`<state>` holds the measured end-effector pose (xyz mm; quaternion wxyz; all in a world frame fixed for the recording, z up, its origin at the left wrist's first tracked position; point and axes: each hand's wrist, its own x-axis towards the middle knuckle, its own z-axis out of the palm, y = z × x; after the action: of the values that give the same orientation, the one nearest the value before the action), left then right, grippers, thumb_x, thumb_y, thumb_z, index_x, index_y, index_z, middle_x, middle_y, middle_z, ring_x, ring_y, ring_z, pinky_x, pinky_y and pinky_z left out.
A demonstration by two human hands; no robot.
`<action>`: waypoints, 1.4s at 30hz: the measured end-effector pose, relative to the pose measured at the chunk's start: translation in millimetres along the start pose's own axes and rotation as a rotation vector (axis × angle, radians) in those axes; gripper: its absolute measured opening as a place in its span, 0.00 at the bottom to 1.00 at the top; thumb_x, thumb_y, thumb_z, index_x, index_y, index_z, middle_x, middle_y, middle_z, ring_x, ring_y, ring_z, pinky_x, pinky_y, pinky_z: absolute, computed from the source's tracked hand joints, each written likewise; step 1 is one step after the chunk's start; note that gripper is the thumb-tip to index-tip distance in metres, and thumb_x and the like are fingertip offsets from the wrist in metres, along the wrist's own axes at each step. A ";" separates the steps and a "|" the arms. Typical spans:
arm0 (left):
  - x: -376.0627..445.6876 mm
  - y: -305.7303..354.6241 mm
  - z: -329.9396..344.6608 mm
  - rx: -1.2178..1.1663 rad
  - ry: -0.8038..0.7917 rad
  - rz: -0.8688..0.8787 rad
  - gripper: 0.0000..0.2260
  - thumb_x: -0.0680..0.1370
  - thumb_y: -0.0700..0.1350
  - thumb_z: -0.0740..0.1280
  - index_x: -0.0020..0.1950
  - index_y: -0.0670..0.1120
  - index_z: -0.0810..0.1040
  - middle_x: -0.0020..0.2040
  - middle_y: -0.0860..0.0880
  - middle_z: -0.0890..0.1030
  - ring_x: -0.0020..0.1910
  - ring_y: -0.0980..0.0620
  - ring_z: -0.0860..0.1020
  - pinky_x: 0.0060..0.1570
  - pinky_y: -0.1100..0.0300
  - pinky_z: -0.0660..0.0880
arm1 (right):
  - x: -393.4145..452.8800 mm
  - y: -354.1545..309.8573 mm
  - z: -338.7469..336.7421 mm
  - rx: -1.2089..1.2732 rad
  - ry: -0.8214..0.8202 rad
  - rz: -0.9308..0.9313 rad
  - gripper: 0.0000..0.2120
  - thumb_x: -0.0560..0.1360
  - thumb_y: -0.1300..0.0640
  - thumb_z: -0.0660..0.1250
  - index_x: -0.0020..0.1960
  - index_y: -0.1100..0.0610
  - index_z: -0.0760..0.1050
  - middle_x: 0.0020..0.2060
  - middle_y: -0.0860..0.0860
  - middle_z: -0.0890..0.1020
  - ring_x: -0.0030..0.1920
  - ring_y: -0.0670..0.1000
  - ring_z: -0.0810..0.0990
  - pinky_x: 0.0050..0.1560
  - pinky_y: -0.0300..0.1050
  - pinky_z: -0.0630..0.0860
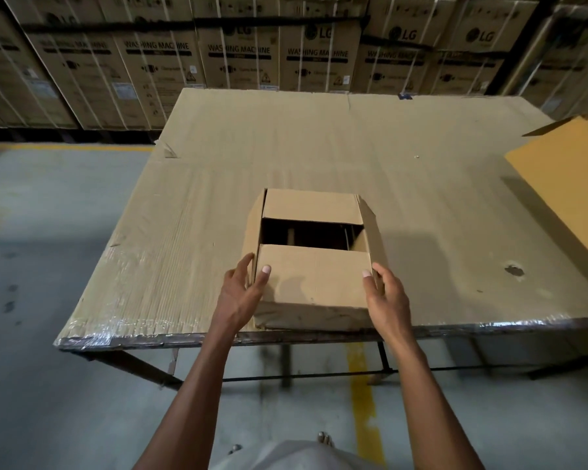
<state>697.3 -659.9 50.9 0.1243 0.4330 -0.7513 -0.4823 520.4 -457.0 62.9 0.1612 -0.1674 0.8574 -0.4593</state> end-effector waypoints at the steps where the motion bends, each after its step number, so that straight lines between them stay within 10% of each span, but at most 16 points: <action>1: 1.2 0.7 1.4 0.003 -0.004 0.000 0.40 0.71 0.76 0.56 0.80 0.61 0.59 0.77 0.39 0.64 0.71 0.38 0.71 0.65 0.39 0.74 | -0.9 0.1 2.1 -0.005 0.012 -0.005 0.25 0.85 0.44 0.61 0.78 0.52 0.69 0.75 0.52 0.72 0.74 0.53 0.71 0.71 0.48 0.68; 10: -3.7 14.4 3.0 0.346 0.037 0.070 0.36 0.74 0.72 0.56 0.80 0.60 0.59 0.81 0.46 0.55 0.78 0.35 0.58 0.71 0.32 0.57 | 15.4 0.9 4.9 -0.185 0.031 0.028 0.23 0.83 0.41 0.61 0.74 0.48 0.73 0.75 0.51 0.70 0.74 0.59 0.68 0.75 0.62 0.61; 16: -7.2 20.9 -16.1 -0.022 0.172 0.190 0.28 0.77 0.74 0.53 0.68 0.61 0.76 0.65 0.52 0.79 0.62 0.49 0.79 0.63 0.31 0.72 | 11.2 -11.6 -18.2 0.282 0.151 0.019 0.17 0.83 0.41 0.61 0.54 0.50 0.82 0.53 0.49 0.86 0.55 0.52 0.83 0.59 0.56 0.80; 21: -27.2 31.4 -34.1 -0.291 0.184 0.251 0.32 0.83 0.62 0.42 0.51 0.51 0.84 0.48 0.58 0.86 0.51 0.63 0.81 0.56 0.59 0.71 | 7.8 -26.8 -47.3 0.478 0.115 0.026 0.21 0.86 0.49 0.61 0.41 0.58 0.81 0.38 0.53 0.86 0.37 0.46 0.85 0.45 0.43 0.82; 24: -30.1 22.0 -40.2 -0.337 0.051 0.215 0.41 0.81 0.64 0.38 0.40 0.44 0.86 0.48 0.54 0.87 0.52 0.60 0.82 0.55 0.58 0.68 | 2.3 -26.2 -62.8 0.472 -0.128 -0.058 0.22 0.85 0.48 0.62 0.39 0.60 0.82 0.32 0.55 0.83 0.32 0.48 0.81 0.41 0.38 0.79; 30: -28.1 -0.9 -49.1 0.206 -0.192 0.246 0.21 0.70 0.74 0.64 0.49 0.62 0.86 0.71 0.58 0.75 0.70 0.53 0.71 0.68 0.40 0.70 | -7.6 -15.4 -60.4 0.055 -0.502 -0.186 0.06 0.78 0.54 0.74 0.55 0.50 0.86 0.50 0.48 0.88 0.51 0.47 0.85 0.54 0.44 0.82; 35: -38.8 3.3 -27.1 0.500 -0.179 0.221 0.27 0.71 0.64 0.74 0.69 0.67 0.74 0.82 0.58 0.54 0.80 0.47 0.49 0.73 0.38 0.52 | -25.5 -21.6 -28.8 -0.454 -0.515 -0.171 0.24 0.75 0.49 0.76 0.69 0.39 0.76 0.67 0.42 0.77 0.68 0.49 0.71 0.64 0.47 0.67; 42: -43.1 -10.2 11.5 0.499 0.043 0.225 0.13 0.72 0.54 0.77 0.55 0.56 0.83 0.83 0.55 0.51 0.80 0.42 0.49 0.72 0.36 0.55 | -29.3 -10.2 10.6 -0.705 -0.256 -0.336 0.15 0.74 0.49 0.77 0.57 0.41 0.77 0.55 0.39 0.81 0.54 0.45 0.77 0.57 0.48 0.59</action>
<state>721.3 -621.3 46.7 0.0825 0.3742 -0.8874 -0.2563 552.6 -457.3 69.5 0.1220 -0.4056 0.8961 -0.1327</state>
